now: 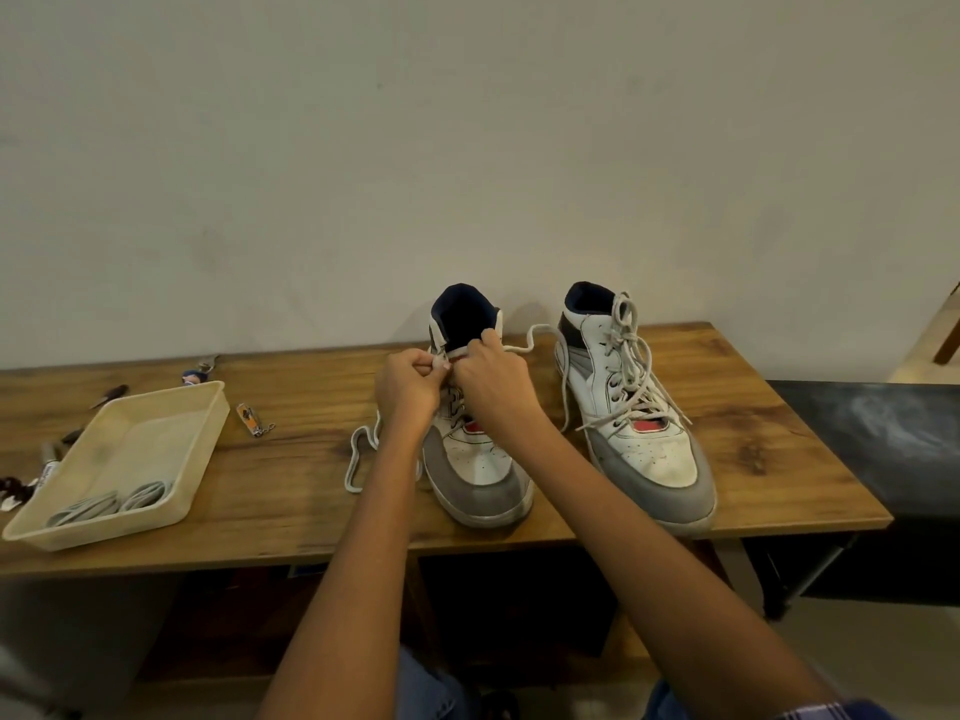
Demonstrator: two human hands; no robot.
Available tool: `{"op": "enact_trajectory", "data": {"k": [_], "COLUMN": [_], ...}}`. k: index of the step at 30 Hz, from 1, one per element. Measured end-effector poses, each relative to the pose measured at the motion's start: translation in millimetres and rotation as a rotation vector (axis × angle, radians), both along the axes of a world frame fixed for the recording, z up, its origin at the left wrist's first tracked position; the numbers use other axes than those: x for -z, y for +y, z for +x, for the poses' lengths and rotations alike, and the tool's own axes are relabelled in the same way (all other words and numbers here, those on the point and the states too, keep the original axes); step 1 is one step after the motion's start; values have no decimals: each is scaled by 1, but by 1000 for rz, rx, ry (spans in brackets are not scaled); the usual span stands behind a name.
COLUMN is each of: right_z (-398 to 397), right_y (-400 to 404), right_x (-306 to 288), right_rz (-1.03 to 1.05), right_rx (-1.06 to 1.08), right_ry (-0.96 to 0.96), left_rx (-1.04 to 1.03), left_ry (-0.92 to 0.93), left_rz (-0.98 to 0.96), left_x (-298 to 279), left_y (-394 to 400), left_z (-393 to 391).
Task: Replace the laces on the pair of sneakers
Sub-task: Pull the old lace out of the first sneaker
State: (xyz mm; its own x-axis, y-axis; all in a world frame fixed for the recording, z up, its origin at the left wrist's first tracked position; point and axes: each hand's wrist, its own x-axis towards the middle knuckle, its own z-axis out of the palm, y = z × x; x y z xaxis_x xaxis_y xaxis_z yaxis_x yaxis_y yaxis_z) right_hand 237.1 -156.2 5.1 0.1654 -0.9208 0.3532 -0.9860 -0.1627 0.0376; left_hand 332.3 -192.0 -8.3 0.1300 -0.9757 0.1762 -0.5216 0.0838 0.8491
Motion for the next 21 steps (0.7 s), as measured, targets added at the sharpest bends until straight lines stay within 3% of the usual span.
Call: {"op": "enact_trajectory", "data": {"k": [3, 6, 9, 11, 15, 16, 21], "right_z": [-21, -72, -96, -80, -51, -48, -32], "right_y": [7, 22, 28, 19, 4, 2, -6], "right_x": [-30, -86, -112, -95, -27, -20, -23], "right_rz": [-145, -551, -843, -753, -97, -14, 10], "right_rx": [121, 349, 274, 228, 313, 330, 308], "right_ry": [-292, -640, -877, -859, -690, -674, -720], "left_rx": [-19, -31, -36, -43, -56, -54, -33], "left_ry": [-17, -44, -55, -58, -71, -81, -53], "left_rz": [-13, -23, -12, -15, -45, -50, -47], "left_x": [0, 1, 0, 0, 0, 0, 0], "left_y": [2, 0, 0, 1, 3, 2, 0], "left_z": [2, 2, 1, -1, -3, -2, 0]}}
